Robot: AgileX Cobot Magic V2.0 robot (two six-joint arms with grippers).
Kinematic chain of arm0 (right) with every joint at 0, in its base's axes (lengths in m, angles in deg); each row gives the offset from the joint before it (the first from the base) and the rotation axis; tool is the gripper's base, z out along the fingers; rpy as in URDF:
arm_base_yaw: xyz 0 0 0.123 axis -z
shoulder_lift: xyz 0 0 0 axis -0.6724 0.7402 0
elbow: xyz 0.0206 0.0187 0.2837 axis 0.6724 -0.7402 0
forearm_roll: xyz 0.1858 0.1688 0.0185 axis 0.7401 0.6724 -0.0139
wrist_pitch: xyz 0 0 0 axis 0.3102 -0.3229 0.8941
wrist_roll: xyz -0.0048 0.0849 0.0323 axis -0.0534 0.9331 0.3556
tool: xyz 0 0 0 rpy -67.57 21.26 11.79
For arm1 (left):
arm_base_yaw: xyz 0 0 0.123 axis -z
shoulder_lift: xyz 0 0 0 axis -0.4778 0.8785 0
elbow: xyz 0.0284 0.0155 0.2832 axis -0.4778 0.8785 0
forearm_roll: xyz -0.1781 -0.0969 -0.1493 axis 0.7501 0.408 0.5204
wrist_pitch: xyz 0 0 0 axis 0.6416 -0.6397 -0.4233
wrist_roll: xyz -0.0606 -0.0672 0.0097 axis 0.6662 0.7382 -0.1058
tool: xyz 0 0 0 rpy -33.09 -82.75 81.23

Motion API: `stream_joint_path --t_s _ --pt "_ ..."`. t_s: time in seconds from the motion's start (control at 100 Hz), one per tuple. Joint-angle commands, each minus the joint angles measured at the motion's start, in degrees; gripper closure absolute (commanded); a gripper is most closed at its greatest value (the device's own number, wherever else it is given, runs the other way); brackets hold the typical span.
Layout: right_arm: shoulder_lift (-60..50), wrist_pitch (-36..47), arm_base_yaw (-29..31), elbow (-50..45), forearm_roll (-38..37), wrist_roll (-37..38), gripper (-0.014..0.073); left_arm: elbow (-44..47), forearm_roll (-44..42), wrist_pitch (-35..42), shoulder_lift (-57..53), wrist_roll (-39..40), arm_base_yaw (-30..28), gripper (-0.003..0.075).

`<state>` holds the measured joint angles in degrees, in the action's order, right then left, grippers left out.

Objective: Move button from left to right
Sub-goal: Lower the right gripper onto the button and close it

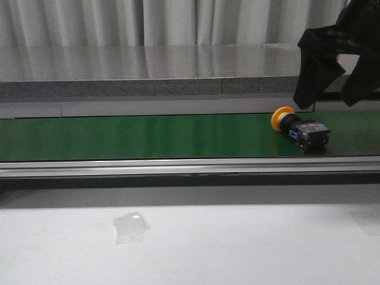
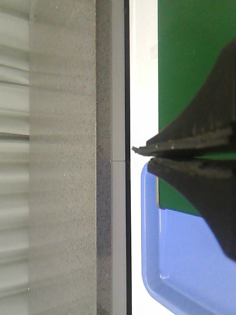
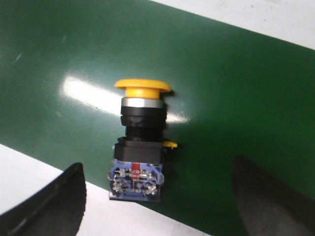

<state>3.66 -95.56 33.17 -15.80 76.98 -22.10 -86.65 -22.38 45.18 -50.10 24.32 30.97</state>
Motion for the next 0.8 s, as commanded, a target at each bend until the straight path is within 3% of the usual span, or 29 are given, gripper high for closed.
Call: stream_joint_path --t_s 0.0,0.27,0.46,0.51,0.79 --pt "-0.81 2.23 0.02 2.16 -0.18 -0.92 -0.0006 -1.69 0.51 4.72 0.21 0.15 0.52 0.0740" --pt "2.91 1.86 0.02 2.17 -0.57 -0.86 0.0031 -1.69 0.51 4.72 0.21 0.15 0.52 0.0740" --pt "3.23 0.21 0.17 2.22 -0.57 -0.35 0.0340 -1.69 0.51 4.72 0.21 0.15 0.52 0.0740" --pt "3.23 -0.29 0.28 2.22 -0.57 -0.35 0.0387 -1.69 0.51 4.72 0.21 0.15 0.52 0.0740" --pt "3.04 -6.14 0.28 5.93 -0.89 -0.16 0.0398 -1.69 0.51 4.72 0.21 0.15 0.52 0.0740"
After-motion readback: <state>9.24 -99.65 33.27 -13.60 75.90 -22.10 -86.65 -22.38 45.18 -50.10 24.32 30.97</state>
